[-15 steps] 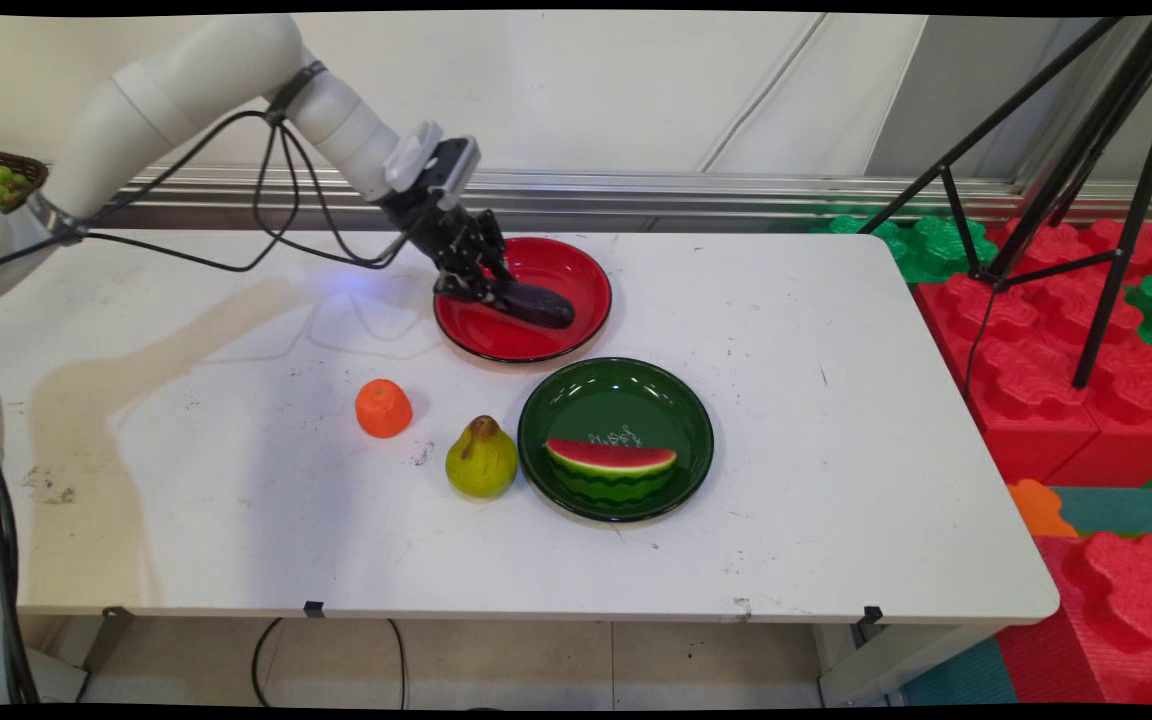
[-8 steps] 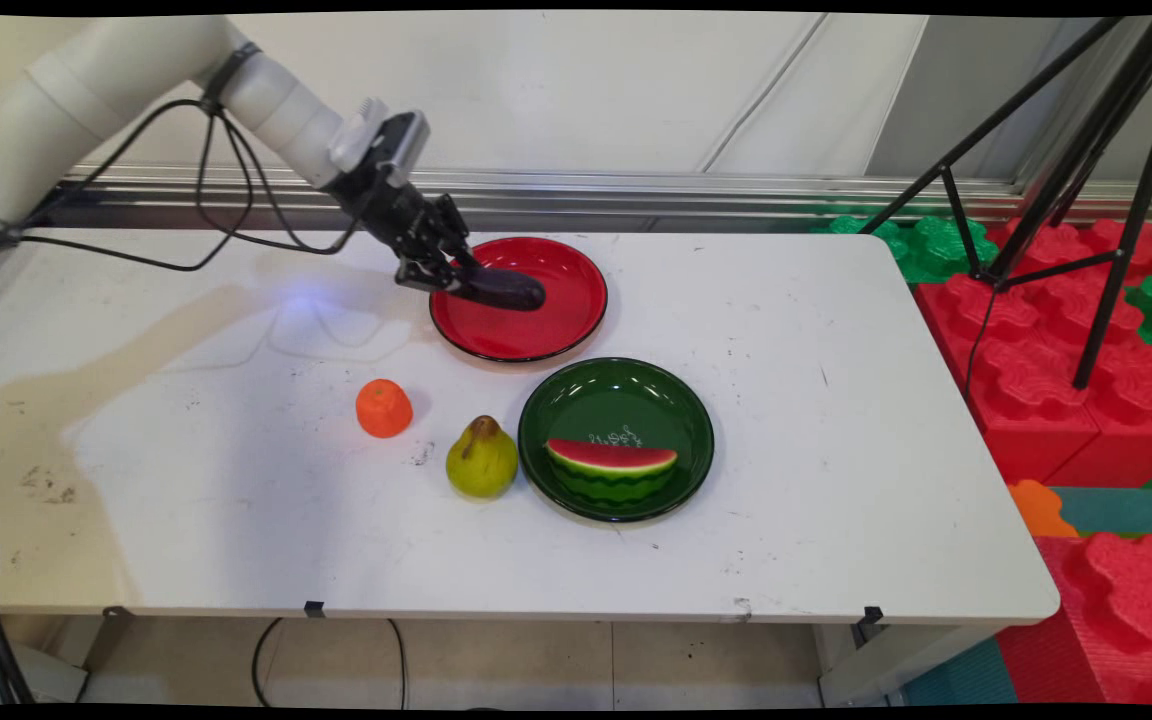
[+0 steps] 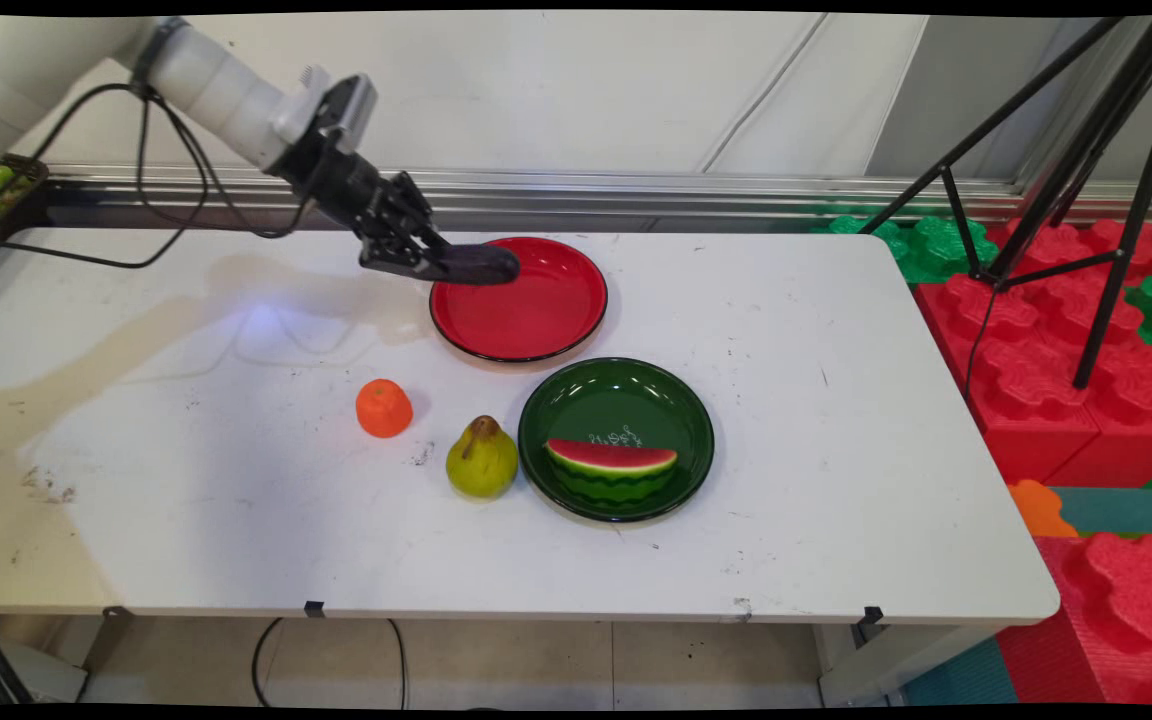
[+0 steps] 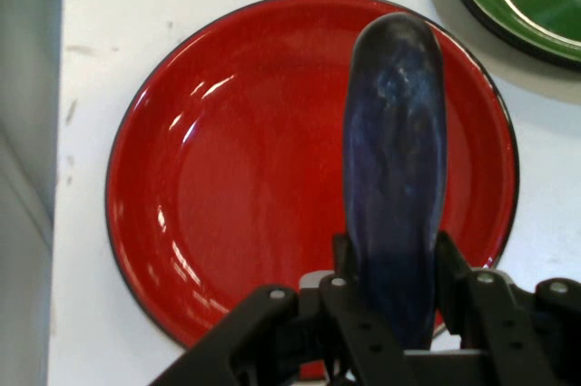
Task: Place the picked object on the table
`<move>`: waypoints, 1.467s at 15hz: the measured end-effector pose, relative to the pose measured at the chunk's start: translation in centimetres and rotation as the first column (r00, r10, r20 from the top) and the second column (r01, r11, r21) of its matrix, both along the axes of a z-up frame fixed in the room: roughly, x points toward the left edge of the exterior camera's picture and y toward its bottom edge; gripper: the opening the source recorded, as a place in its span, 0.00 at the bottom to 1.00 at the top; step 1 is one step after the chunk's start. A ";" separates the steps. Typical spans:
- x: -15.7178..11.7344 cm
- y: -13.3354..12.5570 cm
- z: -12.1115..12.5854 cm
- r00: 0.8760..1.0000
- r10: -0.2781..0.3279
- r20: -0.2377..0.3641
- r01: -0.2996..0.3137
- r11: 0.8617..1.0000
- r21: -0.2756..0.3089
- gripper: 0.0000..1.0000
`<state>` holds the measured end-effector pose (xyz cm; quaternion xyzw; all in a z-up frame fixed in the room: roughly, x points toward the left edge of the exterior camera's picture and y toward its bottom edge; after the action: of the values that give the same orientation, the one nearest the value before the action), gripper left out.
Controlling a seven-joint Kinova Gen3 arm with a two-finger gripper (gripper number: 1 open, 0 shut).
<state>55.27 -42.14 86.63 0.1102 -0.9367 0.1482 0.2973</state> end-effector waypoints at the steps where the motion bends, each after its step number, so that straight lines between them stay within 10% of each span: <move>1: 0.5 0.6 0.5 1.000 0.024 -0.009 -0.024 1.000 0.005 0.00; 10: 3.9 4.7 2.6 0.979 0.199 -0.042 -0.196 0.978 0.065 0.00; 22: 8.0 10.5 0.5 0.915 0.403 -0.010 -0.392 0.895 0.213 0.00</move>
<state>63.30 -31.62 87.15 0.3334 -0.8963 0.1046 0.2730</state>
